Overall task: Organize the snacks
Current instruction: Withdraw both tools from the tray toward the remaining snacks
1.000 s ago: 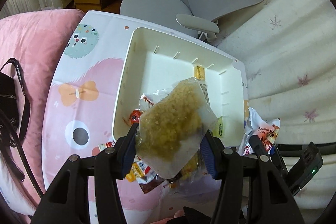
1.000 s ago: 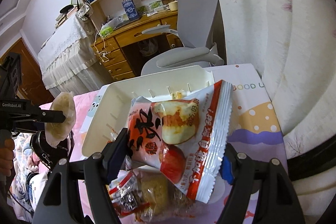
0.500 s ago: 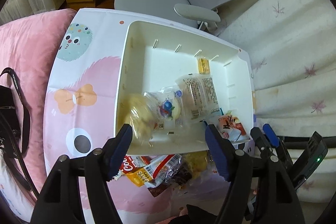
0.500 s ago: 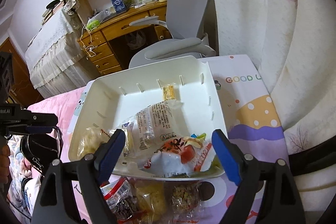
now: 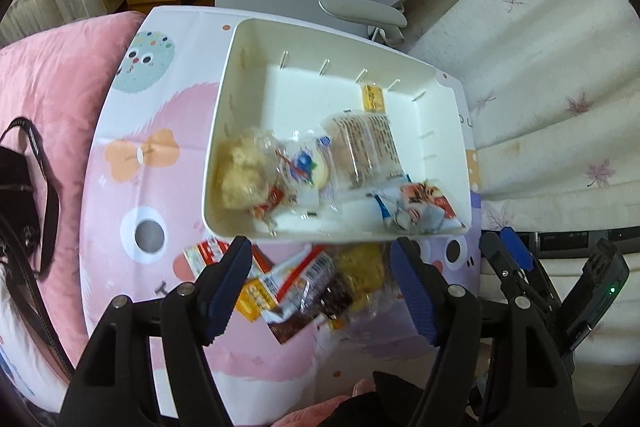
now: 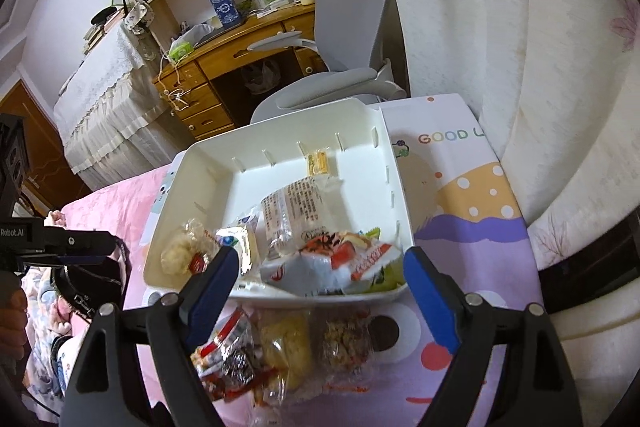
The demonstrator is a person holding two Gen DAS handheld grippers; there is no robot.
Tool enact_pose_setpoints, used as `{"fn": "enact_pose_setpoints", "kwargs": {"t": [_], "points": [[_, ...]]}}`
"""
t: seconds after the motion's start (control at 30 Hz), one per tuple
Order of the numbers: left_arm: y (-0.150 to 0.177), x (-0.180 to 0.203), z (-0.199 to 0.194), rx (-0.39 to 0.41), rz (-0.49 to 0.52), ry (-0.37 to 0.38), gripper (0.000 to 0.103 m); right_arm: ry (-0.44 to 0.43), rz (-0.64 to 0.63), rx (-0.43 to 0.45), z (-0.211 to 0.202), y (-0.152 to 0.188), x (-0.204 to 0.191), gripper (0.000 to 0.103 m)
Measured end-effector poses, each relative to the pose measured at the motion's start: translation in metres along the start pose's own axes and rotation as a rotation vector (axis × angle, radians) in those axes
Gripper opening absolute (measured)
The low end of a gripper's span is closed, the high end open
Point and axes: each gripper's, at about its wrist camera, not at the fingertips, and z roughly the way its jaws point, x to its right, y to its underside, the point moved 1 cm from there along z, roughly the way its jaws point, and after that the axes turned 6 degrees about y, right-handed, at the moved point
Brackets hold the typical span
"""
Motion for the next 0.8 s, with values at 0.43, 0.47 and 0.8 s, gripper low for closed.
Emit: {"fn": "enact_pose_setpoints", "kwargs": {"t": [0.43,0.47,0.8], "points": [[0.065,0.011,-0.009,0.043,-0.092,-0.047,0.071,-0.11,-0.069,-0.035,-0.019,0.017,0.009,0.085],[0.071,0.011,-0.007,0.045,-0.103,-0.049,0.071,-0.116,-0.078,-0.041,-0.02,0.019,0.01,0.085],[0.122,0.01,0.015,0.07,-0.243,-0.06,0.071,-0.155,-0.169,-0.12,-0.015,0.037,0.024,0.085]]}}
